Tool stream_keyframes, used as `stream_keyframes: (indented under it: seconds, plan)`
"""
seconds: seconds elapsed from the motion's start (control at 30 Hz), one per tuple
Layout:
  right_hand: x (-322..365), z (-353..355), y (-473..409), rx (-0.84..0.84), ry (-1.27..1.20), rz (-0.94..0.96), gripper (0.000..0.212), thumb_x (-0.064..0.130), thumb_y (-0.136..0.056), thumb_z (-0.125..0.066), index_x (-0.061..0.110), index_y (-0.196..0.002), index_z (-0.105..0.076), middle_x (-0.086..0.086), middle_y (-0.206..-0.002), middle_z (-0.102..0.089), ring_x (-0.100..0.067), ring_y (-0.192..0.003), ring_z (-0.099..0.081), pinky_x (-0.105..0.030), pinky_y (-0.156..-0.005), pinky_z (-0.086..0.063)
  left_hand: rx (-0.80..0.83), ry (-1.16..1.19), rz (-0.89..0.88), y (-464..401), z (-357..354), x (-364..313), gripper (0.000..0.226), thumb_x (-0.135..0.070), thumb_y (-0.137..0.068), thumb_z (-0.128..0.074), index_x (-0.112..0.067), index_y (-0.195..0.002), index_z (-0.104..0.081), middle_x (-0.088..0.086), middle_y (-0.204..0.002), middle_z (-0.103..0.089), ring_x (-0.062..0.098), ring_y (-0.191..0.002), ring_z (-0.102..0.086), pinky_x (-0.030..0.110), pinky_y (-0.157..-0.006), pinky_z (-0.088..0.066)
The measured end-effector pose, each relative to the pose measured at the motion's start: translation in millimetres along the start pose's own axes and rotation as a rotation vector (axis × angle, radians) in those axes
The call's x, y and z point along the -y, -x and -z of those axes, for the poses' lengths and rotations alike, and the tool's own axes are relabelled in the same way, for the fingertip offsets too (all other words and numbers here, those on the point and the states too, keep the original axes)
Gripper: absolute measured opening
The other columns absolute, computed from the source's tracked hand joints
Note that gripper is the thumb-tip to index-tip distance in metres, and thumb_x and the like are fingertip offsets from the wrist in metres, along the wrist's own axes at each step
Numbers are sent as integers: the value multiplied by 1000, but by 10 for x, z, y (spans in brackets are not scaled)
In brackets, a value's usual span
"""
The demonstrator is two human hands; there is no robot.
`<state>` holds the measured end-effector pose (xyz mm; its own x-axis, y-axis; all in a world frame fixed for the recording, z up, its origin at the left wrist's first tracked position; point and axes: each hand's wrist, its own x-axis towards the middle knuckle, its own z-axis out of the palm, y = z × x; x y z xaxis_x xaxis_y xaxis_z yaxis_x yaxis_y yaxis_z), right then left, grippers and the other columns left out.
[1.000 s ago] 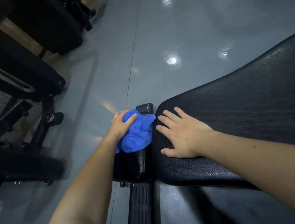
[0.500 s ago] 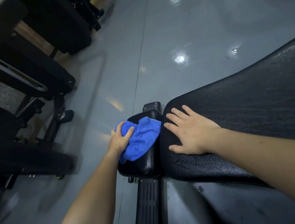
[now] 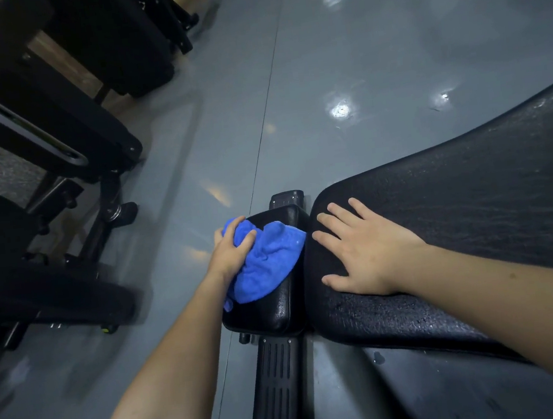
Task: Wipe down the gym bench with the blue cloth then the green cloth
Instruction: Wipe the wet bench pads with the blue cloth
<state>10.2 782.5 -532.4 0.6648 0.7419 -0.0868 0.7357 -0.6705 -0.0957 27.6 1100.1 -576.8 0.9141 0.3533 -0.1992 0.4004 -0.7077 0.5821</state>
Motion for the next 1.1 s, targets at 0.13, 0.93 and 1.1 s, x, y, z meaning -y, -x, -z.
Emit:
stream_keyframes:
  seconds: [0.13, 0.93, 1.1]
  plan:
    - [2, 2, -11, -5, 6, -1, 85, 70, -93, -22, 16, -158, -17, -15, -165, -11, -34, -153, -2, -55, -122, -3, 50, -94, -83, -277, -73, -292, 40, -46, -96, -56, -42, -135, -56, -1, -139, -45, 18, -133, -46, 25, -108, -29]
    - [17, 43, 4, 5, 24, -11, 89, 74, -86, -13, 20, -156, -23, -8, -163, -18, -29, -152, -7, -50, -123, -6, 197, -234, -576, 921, -143, -279, 48, -38, -88, -62, -47, -134, -54, -18, -154, -30, 14, -146, -27, 42, -120, -25]
    - [12, 35, -10, 29, 58, -8, 102, 76, -74, 2, 21, -156, -23, -7, -163, -19, -28, -152, -8, -49, -123, -7, 181, -313, -659, 1280, -141, 3, 63, -44, -84, -70, -42, -142, -49, -12, -160, -26, 15, -151, -18, 48, -122, -21]
